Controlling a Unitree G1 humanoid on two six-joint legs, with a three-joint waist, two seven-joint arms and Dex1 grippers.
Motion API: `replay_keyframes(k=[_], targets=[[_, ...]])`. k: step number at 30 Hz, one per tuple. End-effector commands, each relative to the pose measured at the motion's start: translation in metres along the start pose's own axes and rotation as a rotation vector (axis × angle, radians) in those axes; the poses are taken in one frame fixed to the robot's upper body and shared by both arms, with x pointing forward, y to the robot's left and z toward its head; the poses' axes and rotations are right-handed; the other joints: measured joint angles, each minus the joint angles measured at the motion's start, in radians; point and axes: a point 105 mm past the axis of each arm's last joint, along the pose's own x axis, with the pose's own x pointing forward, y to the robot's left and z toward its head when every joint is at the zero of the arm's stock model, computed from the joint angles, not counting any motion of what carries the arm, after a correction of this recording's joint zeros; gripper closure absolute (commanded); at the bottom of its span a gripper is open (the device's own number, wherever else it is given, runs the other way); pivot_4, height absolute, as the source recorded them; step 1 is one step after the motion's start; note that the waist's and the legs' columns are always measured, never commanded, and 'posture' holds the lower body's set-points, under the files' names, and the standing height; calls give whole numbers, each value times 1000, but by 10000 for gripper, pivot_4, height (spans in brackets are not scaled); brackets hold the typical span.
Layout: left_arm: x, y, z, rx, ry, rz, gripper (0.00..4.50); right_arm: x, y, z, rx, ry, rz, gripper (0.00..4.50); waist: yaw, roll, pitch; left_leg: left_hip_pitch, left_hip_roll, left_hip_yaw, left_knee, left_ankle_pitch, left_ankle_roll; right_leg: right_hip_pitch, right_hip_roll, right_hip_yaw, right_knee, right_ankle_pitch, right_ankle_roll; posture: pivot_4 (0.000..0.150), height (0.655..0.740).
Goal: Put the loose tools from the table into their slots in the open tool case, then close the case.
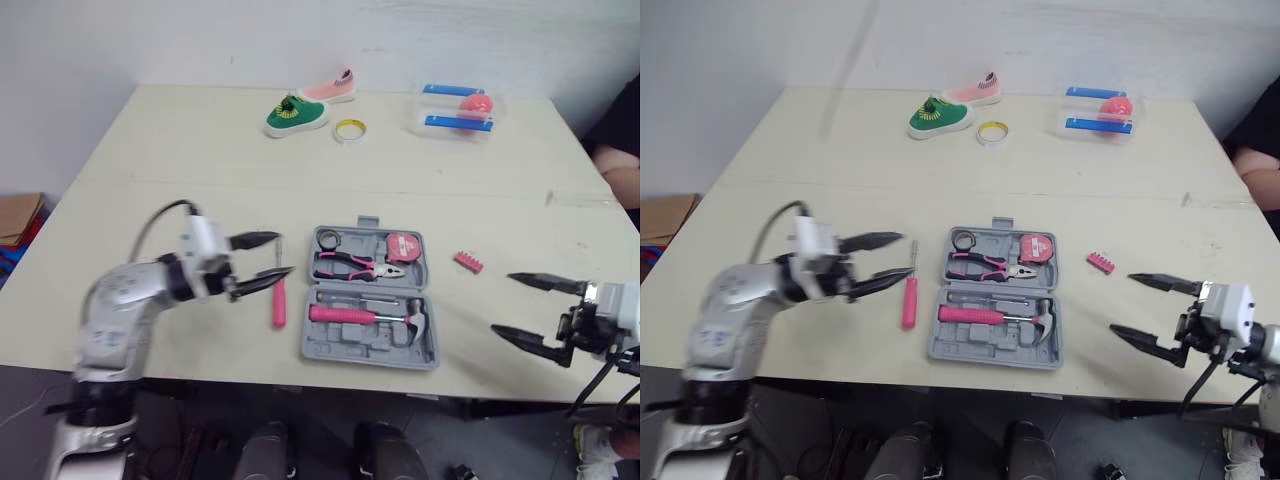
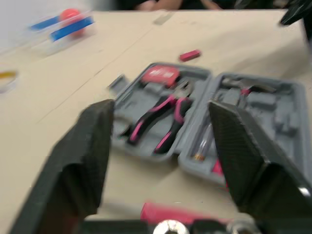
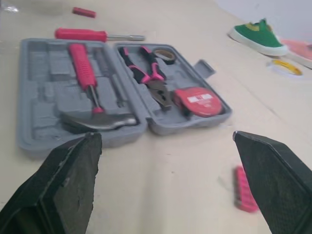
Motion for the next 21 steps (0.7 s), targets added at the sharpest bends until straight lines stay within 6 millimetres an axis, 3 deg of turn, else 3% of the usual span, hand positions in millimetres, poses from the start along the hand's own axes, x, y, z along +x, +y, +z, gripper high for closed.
replay_keyframes(k=[1,3,5,11,15,21], targets=[[-55,17,2,36,69,157,266,-23,-14,1,-63,40,-64,0,-6,0,1,0,0,-1,-1,0,0,0,-1,0,0,0,-1,1500,7400],[-109,33,-10,5,157,344,266,-42,-27,-2,-71,69,-171,0,-8,1,1,0,0,-1,-2,0,-1,0,-1,0,-1,-1,-1,1500,7400],[-156,40,-20,-19,222,508,266,-55,-24,-12,-47,111,-192,0,-10,1,2,0,0,-1,-3,-3,-7,-2,-1,0,-1,-1,-2,1500,7400],[-225,36,-47,-83,327,713,266,-79,-23,-34,-1,189,-261,0,-9,2,2,-1,0,-1,-4,-6,-8,-4,-4,-1,-2,-2,-4,1500,7400],[-226,35,-53,-111,314,737,266,-80,-22,-41,17,193,-263,0,-10,2,2,-1,0,-1,-5,-6,-8,-10,-4,1,-2,-2,-4,1500,7400],[-185,37,-45,-114,253,622,266,-37,-19,-28,57,30,-143,0,-12,3,2,-3,0,2,-6,-6,-9,-13,-4,4,2,-2,-4,1500,7400]])
